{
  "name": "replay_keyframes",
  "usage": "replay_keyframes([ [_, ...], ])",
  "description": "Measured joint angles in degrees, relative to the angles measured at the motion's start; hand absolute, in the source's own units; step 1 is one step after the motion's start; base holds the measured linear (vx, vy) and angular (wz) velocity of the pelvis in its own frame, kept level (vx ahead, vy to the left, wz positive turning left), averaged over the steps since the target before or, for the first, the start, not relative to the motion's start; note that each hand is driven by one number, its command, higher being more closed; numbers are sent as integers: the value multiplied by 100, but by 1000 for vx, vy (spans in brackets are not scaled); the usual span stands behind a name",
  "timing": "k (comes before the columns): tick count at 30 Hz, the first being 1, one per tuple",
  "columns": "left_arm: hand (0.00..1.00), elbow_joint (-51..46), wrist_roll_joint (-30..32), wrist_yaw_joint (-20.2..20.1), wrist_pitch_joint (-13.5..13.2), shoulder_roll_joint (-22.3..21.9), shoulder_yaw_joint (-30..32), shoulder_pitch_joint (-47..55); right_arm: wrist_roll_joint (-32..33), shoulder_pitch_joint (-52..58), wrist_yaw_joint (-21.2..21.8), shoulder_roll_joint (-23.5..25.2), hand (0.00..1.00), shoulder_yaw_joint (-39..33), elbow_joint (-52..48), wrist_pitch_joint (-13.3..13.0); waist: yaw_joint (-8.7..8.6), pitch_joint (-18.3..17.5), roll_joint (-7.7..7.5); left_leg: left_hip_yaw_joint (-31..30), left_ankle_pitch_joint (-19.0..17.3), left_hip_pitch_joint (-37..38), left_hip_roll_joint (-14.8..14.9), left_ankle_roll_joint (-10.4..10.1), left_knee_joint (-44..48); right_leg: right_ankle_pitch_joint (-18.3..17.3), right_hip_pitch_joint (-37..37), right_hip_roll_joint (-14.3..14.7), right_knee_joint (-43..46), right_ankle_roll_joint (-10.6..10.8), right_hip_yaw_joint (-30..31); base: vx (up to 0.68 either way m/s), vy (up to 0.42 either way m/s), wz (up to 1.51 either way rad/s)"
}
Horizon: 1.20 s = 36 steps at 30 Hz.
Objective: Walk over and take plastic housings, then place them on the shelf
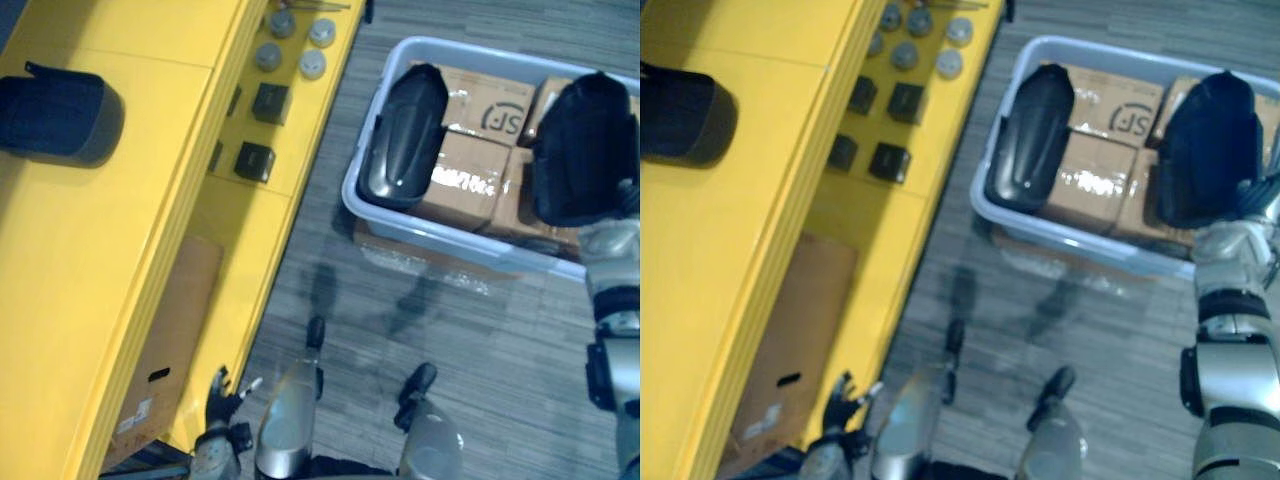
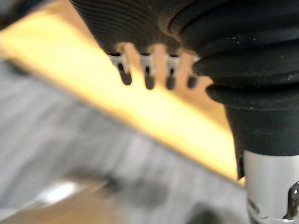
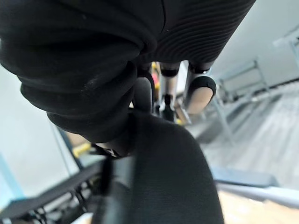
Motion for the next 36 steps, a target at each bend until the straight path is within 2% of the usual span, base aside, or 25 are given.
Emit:
replay_keyframes([
  [4,0,-420,391,582,13,239,189,-515,6,64,-504,261,100,120,-30,-149,-64,-68,-115,-88,65,-17,-17,-7,-77,-1,-1,1,5,-2,-66,-31,-8,9],
  [6,0,-602,468,680,14,288,254,-676,26,64,-671,320,100,120,-108,-212,-76,-77,-134,-104,84,-22,-25,-8,-102,-1,-3,-2,4,-2,-80,-28,-6,8],
  [12,0,-952,463,720,0,447,364,-1032,73,-6,-891,343,100,390,-259,-309,-71,-195,-156,-138,162,-169,-41,0,-170,3,-166,-14,29,-6,-116,-20,-5,3],
  [20,0,-1321,391,607,-271,394,-31,-1020,113,-520,-928,344,100,680,-159,-310,-53,-214,-158,-148,167,-227,-38,-3,-153,15,-221,-7,32,-27,-123,-22,-4,0],
  [22,0,-1515,365,438,-380,391,-261,-1019,122,-792,-1048,341,100,795,-131,-311,-63,-228,-147,-173,198,-352,-38,-1,-149,31,-332,1,34,-49,-139,-58,-7,3],
  [25,0,-1706,226,128,-402,386,-571,-1049,98,-944,-1107,341,100,848,-139,-320,-55,-233,-138,-191,213,-399,-39,-2,-147,47,-369,4,35,-59,-151,-26,-7,3],
  [29,0,-1857,-374,-762,-367,370,-917,-1405,-45,-1076,-1141,341,100,892,-283,-329,-99,-233,-138,-141,214,-390,-28,-2,-123,79,-387,11,31,-87,-78,-14,-2,-5],
  [31,0,-1910,-670,-1063,-302,370,-1059,-1637,-107,-1080,-1144,341,100,897,-458,-330,-181,-233,-138,-108,213,-384,-23,-1,-104,111,-394,13,21,-96,-44,-40,3,-11],
  [33,0,-1914,-994,-1385,-73,365,-1188,-2002,-311,-1076,-1156,343,100,898,-778,-332,-317,-233,-138,-65,211,-380,1,0,-59,155,-397,36,6,-125,4,-67,3,-17],
  [36,0,-1909,-1086,-1590,184,357,-1307,-2361,-515,-1045,-1155,356,100,966,-1313,-335,-393,-234,-137,137,204,-275,54,2,-63,230,-409,73,-48,-148,210,-67,3,-30],
])
